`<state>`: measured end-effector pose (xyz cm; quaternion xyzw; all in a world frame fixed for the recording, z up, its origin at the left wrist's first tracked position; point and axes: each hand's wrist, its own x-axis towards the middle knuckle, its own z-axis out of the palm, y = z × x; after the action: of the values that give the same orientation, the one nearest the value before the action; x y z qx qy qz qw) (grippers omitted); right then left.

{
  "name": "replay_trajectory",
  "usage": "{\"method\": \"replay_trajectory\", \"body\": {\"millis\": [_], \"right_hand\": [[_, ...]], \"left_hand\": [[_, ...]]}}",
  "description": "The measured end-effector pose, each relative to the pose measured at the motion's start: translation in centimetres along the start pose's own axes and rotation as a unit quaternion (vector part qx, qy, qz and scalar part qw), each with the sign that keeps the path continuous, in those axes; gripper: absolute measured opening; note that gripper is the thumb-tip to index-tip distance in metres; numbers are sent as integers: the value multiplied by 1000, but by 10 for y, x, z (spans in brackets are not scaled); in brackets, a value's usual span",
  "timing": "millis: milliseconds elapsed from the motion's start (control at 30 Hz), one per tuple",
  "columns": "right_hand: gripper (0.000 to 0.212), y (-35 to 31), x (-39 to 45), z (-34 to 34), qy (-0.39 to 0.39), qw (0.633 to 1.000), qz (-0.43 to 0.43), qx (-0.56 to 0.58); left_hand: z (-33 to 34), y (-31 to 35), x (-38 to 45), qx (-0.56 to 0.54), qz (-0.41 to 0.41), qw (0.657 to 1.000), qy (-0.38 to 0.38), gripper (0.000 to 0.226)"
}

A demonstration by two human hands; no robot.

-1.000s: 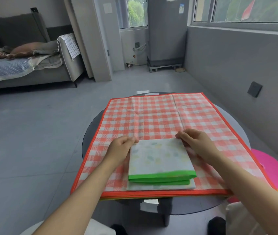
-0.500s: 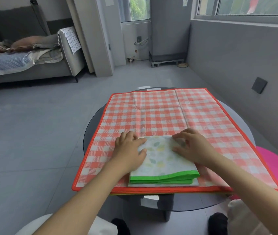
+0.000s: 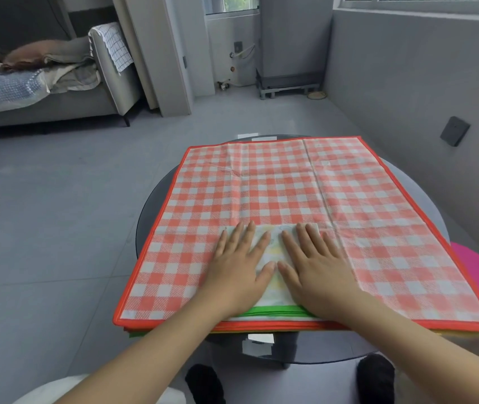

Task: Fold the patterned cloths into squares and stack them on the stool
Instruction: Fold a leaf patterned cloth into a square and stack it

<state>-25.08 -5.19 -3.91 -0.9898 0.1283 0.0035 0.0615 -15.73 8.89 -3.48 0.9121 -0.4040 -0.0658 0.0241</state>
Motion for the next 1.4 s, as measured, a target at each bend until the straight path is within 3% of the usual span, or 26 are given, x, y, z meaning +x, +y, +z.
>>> {"method": "replay_trajectory", "body": {"millis": [233,367,500,733,833,900,967,1100,1233,1400], "right_hand": [[88,4,-2,1,-4,998,64,8],[78,11,-10,-5,-10,991,133,20],[72,13,-13,-8,13,988,143,52],[57,15,-12,-15,89,970,150,171],[50,14,-15,-20,113,937,164,288],[46,16,-18,-27,126,896,158,396],[45,22,-21,-36,151,865,152,455],[45,52,-23,-58,220,841,160,468],[54,104,-31,-85,295,842,153,425],[60,189,-52,-111,300,845,223,383]], "left_hand": [[-2,-9,-10,-22,-67,998,-3,63],[-1,-10,-15,-29,-148,989,-11,74],[0,-7,-18,-66,-194,979,14,84],[-3,-10,-18,-211,-154,957,126,66],[-16,-1,-23,-370,-144,906,149,43],[-26,9,-25,-465,-122,866,135,43],[-33,19,-17,-495,-98,851,143,48],[-47,53,11,-525,-61,832,168,48],[-57,102,55,-535,-29,824,182,49],[-61,186,109,-553,17,819,154,54]]}}
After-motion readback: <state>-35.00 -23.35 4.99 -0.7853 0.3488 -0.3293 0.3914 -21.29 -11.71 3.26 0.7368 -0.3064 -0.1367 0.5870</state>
